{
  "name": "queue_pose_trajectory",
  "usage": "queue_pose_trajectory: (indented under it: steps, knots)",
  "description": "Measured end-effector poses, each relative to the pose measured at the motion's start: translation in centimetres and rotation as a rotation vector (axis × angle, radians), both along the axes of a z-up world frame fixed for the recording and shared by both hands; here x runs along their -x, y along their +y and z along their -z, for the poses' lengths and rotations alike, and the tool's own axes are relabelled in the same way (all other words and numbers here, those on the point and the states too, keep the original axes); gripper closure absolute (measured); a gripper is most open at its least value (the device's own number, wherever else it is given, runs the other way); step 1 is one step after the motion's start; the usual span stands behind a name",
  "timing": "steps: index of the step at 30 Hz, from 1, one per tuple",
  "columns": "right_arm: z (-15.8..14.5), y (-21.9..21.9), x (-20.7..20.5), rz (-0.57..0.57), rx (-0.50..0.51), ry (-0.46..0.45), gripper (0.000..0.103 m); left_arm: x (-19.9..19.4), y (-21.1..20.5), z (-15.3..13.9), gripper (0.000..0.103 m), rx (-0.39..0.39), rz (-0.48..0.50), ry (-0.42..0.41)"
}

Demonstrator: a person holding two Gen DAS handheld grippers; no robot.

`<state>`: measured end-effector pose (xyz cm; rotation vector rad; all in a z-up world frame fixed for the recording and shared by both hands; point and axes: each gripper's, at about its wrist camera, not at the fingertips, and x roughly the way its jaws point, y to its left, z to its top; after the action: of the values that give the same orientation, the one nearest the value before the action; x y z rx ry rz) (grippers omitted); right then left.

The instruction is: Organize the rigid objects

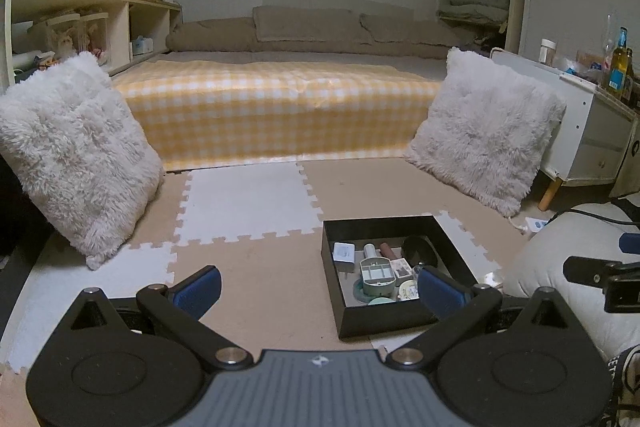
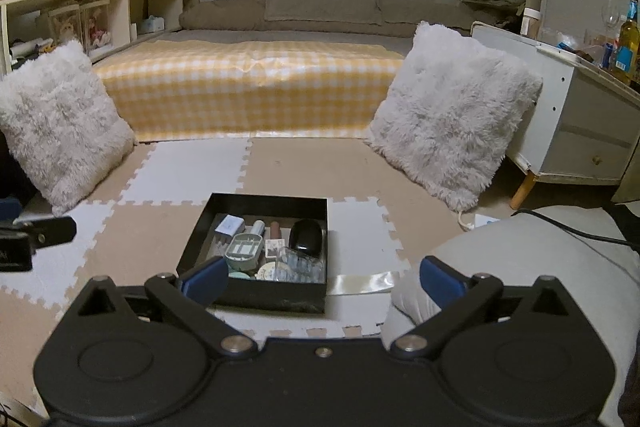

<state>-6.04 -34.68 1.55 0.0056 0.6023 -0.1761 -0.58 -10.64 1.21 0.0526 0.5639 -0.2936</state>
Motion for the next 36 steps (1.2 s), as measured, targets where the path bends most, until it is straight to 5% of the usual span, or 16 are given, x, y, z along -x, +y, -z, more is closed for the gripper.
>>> queue_pose_trajectory:
  steps: [36]
  knots:
    - [0.5,0.3,0.5,0.015,0.009,-0.027,0.000,0.3,-0.1,1.3,0.000,-0.031,-0.006,-0.003]
